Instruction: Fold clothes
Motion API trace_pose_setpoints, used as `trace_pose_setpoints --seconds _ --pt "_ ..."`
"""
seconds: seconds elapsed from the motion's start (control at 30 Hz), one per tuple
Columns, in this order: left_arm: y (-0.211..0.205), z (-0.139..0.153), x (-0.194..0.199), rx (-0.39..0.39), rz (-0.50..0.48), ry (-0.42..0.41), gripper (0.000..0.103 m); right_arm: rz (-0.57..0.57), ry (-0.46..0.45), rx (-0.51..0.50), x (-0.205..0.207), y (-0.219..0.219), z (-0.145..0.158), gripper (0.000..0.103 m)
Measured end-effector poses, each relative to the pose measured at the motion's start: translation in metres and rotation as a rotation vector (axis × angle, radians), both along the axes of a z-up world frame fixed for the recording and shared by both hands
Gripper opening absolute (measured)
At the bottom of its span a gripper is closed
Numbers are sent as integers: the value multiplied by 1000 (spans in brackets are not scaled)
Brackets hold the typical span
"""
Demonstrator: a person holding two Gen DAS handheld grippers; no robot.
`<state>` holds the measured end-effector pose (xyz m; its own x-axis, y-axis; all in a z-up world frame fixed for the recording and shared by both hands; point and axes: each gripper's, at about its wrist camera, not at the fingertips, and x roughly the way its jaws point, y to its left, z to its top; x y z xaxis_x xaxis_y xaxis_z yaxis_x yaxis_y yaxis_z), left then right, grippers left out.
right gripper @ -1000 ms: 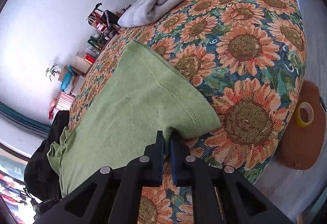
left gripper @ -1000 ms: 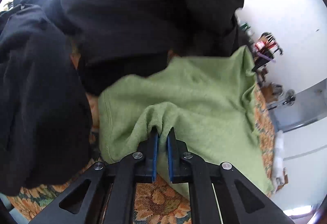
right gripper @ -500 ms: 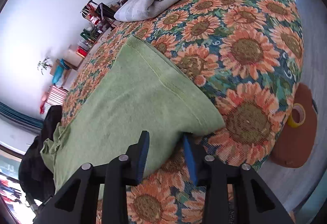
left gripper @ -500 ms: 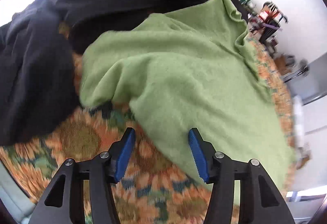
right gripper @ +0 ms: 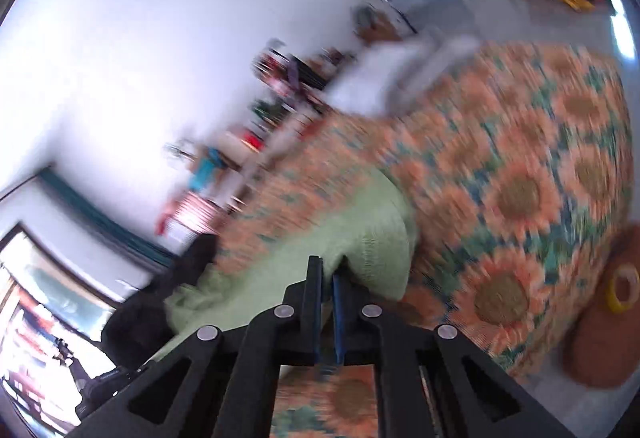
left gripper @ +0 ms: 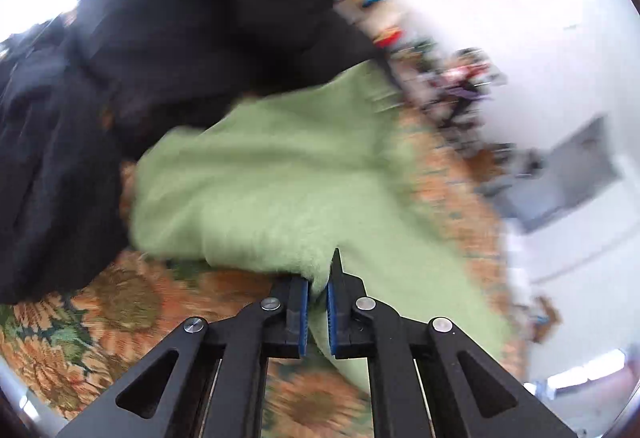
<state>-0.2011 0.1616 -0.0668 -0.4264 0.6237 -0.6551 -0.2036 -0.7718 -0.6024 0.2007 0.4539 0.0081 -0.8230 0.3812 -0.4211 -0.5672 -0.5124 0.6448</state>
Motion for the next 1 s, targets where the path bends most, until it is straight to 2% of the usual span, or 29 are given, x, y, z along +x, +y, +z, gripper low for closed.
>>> trace_pose_setpoints --seconds 0.07,0.13,0.2,0.23,0.27,0.33,0.43,0.47,0.6,0.63,0.73,0.8,0.83,0.9,1.0 --pt "-35 30 14 113 -41 59 7 -20 71 162 21 -29 50 4" --pt "-57 70 43 222 -51 137 7 -45 148 269 45 -51 85 4" --pt "-72 113 74 317 -45 223 7 -80 214 337 70 -67 110 4" --pt "-72 127 77 344 -40 256 7 -90 239 357 80 -73 119 4" --pt "-92 141 86 362 -34 288 7 -91 248 357 85 -74 123 4" --pt "-107 158 98 375 -20 313 7 -80 231 329 80 -68 121 4" --pt "-110 164 95 384 -52 273 7 -55 180 266 62 -51 112 4" --pt "-107 161 90 373 -57 243 7 -48 162 251 54 -43 110 4" --pt "-79 155 63 265 -57 237 6 -31 89 255 8 4 112 4" --pt "-68 160 56 258 -61 246 6 -19 74 263 3 9 113 4" --pt "-42 188 44 253 -77 321 6 -35 20 205 17 11 69 4" --pt "-22 193 41 162 -67 402 6 -45 -15 167 27 12 39 4" --pt "-16 189 40 144 -73 412 6 -50 -33 147 31 12 25 4" --pt "-5 169 36 133 -108 380 6 -60 -69 108 40 14 -5 4" --pt "10 117 30 53 -144 283 6 -75 -122 50 54 15 -49 4"
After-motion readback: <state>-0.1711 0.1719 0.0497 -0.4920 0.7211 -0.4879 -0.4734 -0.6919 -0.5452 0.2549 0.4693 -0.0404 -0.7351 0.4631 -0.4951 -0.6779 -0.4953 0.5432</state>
